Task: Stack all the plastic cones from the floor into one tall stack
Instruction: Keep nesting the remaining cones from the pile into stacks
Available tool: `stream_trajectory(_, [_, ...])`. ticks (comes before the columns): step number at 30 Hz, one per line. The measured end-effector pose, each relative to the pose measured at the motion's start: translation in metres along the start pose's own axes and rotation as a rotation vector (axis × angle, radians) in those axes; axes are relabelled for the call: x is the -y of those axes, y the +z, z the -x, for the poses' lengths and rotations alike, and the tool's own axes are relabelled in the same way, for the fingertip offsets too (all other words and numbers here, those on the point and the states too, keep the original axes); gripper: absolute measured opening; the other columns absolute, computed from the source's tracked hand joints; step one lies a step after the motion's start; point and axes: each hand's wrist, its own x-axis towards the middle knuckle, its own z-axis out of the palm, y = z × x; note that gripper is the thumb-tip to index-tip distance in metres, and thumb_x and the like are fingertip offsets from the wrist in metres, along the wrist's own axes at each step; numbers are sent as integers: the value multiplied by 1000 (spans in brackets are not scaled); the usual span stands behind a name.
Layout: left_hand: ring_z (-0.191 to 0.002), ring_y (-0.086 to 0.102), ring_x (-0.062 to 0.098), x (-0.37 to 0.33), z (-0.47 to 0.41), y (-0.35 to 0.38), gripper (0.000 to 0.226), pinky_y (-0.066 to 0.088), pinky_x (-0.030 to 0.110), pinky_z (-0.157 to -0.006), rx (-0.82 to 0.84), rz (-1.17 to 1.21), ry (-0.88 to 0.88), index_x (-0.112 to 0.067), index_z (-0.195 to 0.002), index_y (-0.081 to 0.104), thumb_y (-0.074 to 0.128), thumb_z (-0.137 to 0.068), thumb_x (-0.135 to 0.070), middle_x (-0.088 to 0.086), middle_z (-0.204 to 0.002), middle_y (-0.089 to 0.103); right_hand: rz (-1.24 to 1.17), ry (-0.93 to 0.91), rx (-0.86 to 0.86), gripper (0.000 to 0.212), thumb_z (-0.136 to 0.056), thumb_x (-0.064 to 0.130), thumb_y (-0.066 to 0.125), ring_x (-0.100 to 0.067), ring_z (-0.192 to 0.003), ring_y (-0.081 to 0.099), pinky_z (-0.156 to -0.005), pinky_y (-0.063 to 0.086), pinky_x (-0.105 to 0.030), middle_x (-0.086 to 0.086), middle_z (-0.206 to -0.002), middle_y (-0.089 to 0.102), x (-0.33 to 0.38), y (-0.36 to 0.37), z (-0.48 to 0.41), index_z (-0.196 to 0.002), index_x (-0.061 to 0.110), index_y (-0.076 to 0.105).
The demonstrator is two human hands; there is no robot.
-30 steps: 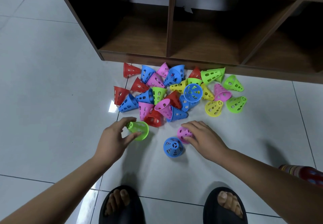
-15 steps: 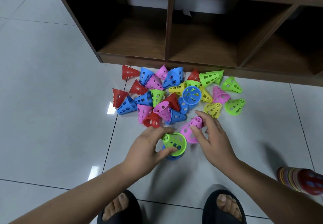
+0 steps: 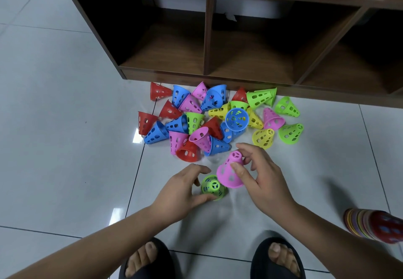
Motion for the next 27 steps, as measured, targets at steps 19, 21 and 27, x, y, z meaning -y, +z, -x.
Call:
stream_trajectory(19, [-99,68,12,96,-41,-160,46,56,32,-76,-169,-336,-206,-43,-122,53,84,-90,-33,-7,-125,66,603,-327,155,32,-95,29,72,-23,-113,57,-97,48,-37,5,-120,62,-43,-74,-62,-125,22,65])
stream_trajectory(21, [-103,68,15,104,-47,-167,47,58,34,-81,-165,-364,-272,-35,-130,57,84,-91,-36,-2,-131,64,670,-309,141,34,-92,26,74,-25,-114,57,-98,48,-38,2,-123,62,-55,-88,-75,-124,23,64])
stream_trajectory(27, [-122,65,27,108,-72,-167,69,56,37,-94,-143,-362,-411,-26,-153,46,78,-95,-44,6,-155,49,760,-149,182,44,-91,35,75,-31,-119,61,-94,56,-41,-2,-133,59,-100,-83,-91,-131,24,61])
